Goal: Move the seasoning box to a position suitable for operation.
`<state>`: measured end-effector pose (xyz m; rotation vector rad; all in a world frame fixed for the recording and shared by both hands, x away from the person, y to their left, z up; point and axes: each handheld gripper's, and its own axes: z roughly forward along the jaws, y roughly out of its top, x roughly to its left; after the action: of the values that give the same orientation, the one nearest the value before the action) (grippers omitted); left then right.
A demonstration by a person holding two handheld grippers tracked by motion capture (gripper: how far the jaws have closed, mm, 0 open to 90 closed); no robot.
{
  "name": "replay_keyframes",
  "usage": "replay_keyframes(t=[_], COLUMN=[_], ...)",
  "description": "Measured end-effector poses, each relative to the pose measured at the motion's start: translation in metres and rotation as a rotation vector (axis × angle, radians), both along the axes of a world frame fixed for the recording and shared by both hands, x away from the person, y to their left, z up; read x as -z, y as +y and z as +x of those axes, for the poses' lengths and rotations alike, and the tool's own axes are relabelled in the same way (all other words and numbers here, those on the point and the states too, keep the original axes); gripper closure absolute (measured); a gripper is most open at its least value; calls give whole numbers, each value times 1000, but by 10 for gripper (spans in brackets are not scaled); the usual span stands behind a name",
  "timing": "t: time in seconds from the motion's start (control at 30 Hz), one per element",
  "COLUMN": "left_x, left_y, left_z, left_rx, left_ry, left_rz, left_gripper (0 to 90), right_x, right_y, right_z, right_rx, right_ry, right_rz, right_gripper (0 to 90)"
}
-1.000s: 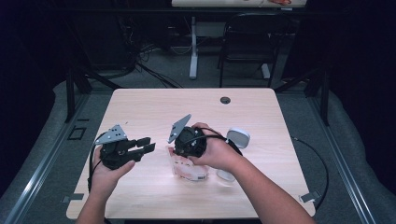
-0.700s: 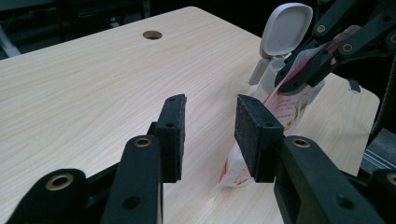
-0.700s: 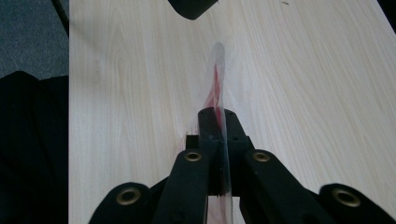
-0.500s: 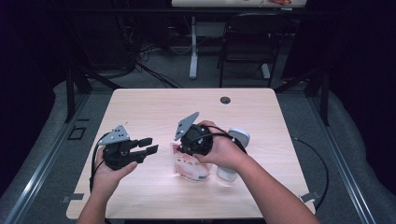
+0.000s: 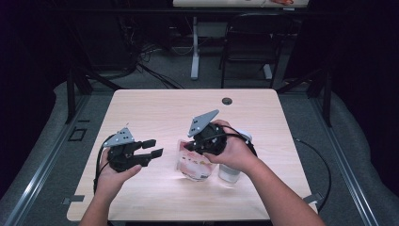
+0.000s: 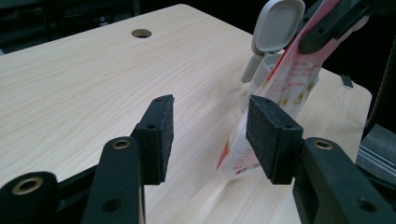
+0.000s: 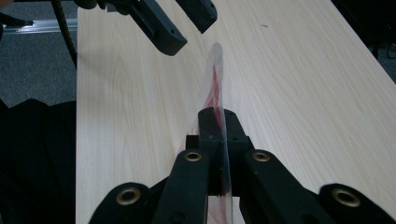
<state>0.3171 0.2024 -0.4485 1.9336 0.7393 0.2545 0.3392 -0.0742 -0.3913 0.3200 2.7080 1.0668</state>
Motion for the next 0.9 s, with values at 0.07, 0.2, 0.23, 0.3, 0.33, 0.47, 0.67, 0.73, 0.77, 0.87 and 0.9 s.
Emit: replay_keyframes(t=[0.07, 0.2, 0.23, 0.3, 0.33, 0.47, 0.67, 0.73, 0.77, 0.87, 0.9], left_x=[2, 7, 7, 10, 11, 15, 21, 23, 23, 26, 26], left_y=[-2, -9, -11, -14, -15, -20, -30, -33, -34, -37, -37], left_z=[1, 2, 2, 2, 2, 3, 2, 2, 2, 2, 3], left_rx=[14, 54, 60, 80, 83, 105, 151, 158, 163, 192, 200], left_ry=[2, 21, 21, 23, 23, 25, 26, 24, 24, 33, 31], left_rz=[-6, 4, 7, -5, -6, -18, -16, -4, -4, -35, -33], left_gripper=[504, 481, 481, 475, 472, 452, 442, 442, 443, 451, 451], right_x=[-1, -3, -3, -5, -7, -12, -18, -22, -23, -28, -29], right_y=[-3, -8, -8, -9, -11, -14, -17, -17, -18, -19, -20], right_z=[-1, -4, -4, -5, -5, -6, -7, -9, -9, -10, -11], right_rx=[0, 3, 3, 5, 5, 4, 1, 1, 0, -6, -11], right_ry=[-4, -19, -19, -20, -23, -28, -39, -45, -46, -50, -50], right_rz=[4, 15, 15, 18, 22, 34, 45, 44, 44, 44, 47], right_gripper=[900, 900, 900, 900, 900, 900, 900, 900, 900, 900, 900])
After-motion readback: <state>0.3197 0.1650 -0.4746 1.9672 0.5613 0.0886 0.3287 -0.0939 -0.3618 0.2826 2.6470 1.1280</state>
